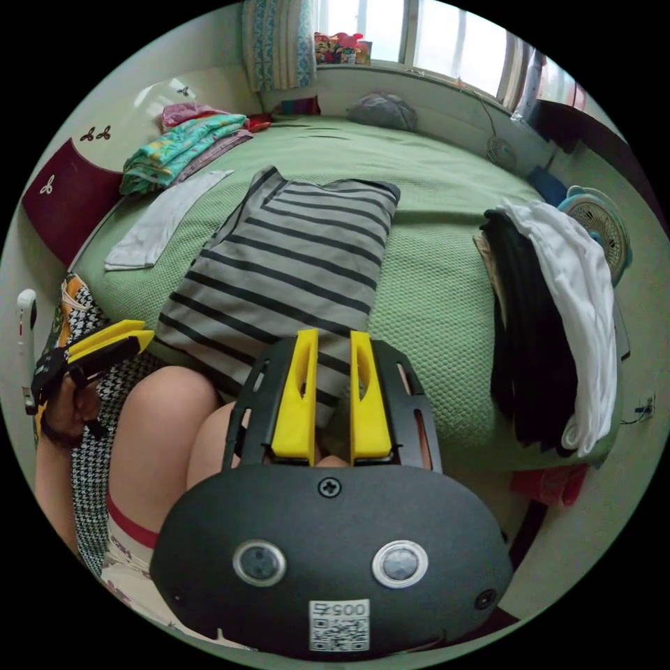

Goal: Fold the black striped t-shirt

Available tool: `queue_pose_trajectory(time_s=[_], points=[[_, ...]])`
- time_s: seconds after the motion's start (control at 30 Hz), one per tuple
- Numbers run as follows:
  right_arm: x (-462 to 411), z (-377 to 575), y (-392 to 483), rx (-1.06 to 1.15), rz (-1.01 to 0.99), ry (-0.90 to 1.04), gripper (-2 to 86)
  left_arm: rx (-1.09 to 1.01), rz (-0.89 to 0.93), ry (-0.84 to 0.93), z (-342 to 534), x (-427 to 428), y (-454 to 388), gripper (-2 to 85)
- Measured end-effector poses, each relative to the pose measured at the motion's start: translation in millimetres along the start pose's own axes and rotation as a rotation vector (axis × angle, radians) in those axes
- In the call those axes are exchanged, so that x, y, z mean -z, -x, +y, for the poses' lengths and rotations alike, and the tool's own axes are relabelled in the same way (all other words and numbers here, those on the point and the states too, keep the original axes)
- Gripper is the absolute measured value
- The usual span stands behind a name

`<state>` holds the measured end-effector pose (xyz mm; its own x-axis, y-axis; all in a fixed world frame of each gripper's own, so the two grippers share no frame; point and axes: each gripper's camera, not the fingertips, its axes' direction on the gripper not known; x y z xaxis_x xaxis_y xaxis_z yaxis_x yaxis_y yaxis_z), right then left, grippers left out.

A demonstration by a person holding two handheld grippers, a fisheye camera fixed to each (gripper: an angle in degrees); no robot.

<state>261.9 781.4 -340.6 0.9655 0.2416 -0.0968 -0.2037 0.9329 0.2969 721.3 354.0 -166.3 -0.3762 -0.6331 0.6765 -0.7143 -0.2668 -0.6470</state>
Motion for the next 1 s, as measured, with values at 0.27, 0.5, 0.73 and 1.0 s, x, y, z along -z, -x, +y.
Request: queue_pose_trajectory(time_s=[0.27, 0.5, 0.73, 1.0], points=[[3.7, -6.4, -15.8, -0.066, 0.027, -0.022, 7.2, -0.011, 0.017, 0.035, -14.7, -22.0, -1.4, 13.6], [1.7, -62.1, -33.4, -0.093, 0.033, -0.095, 8.3, 0.022, 0.022, 0.078, -18.8, -32.2, -2.6, 13.6], [-25.2, -135.6, -55.7, -0.143, -0.006, -0.047, 10.7, 0.054, 0.13, 0.071, -20.0, -26.9, -3.0, 13.6], [-59.9, -160.2, -71.3, -0.254, -0.141, 0.074, 10.3, 0.04, 0.091, 0.123, -30.8, -29.8, -15.9, 13.0]])
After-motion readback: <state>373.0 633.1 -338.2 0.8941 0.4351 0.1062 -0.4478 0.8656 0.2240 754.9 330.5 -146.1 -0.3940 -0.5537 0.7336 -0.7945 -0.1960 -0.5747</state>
